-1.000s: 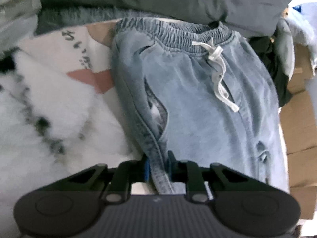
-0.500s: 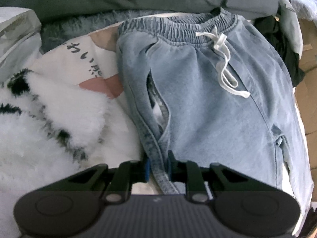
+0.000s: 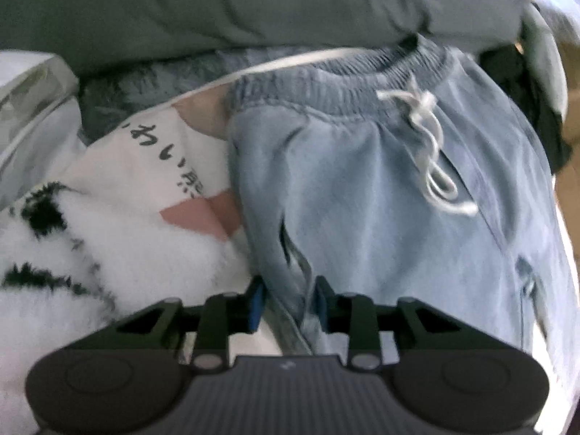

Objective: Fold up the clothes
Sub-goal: 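Grasp the jeans side edge with the right gripper while the left gripper holds the seam, then open both grippers, release the jeans and lift the grippers away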

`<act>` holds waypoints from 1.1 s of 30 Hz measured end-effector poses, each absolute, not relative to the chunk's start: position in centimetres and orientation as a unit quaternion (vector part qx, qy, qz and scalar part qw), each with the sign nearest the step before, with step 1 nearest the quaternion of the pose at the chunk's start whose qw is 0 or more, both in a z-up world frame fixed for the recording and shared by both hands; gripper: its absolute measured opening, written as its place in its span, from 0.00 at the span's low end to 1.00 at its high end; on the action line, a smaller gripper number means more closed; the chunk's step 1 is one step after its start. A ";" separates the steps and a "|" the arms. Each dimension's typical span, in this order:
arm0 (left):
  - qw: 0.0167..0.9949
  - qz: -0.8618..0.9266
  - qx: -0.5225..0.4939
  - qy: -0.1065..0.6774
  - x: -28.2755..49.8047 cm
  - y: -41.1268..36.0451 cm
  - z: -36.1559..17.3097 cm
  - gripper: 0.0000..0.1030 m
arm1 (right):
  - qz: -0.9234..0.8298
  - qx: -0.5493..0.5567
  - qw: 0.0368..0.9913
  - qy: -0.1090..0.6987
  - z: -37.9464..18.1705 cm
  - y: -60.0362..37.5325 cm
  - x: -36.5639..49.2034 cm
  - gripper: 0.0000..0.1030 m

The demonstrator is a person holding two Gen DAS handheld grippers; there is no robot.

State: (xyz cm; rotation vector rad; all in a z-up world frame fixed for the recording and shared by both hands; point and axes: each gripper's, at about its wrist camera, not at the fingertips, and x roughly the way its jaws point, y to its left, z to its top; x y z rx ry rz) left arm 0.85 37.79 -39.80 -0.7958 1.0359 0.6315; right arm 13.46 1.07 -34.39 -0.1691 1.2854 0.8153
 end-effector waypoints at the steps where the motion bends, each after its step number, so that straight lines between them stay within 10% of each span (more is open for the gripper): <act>1: 0.746 0.291 -0.369 0.472 1.2 38.2 -40.0 0.27 | 0.365 -0.081 0.722 0.583 -34.5 0.6 13.3 0.25; 4: 0.742 0.301 -0.370 0.471 0.7 38.5 -40.2 0.10 | 0.355 -0.094 0.724 0.585 -34.7 -0.5 12.8 0.25; 12: 0.741 0.339 -0.340 0.469 0.5 38.3 -39.4 0.06 | 0.345 -0.106 0.719 0.595 -34.6 -1.7 11.7 0.01; 33: 0.768 0.304 -0.287 0.485 0.4 36.2 -24.7 0.48 | 0.241 0.069 0.773 0.582 -23.5 -8.1 16.1 0.34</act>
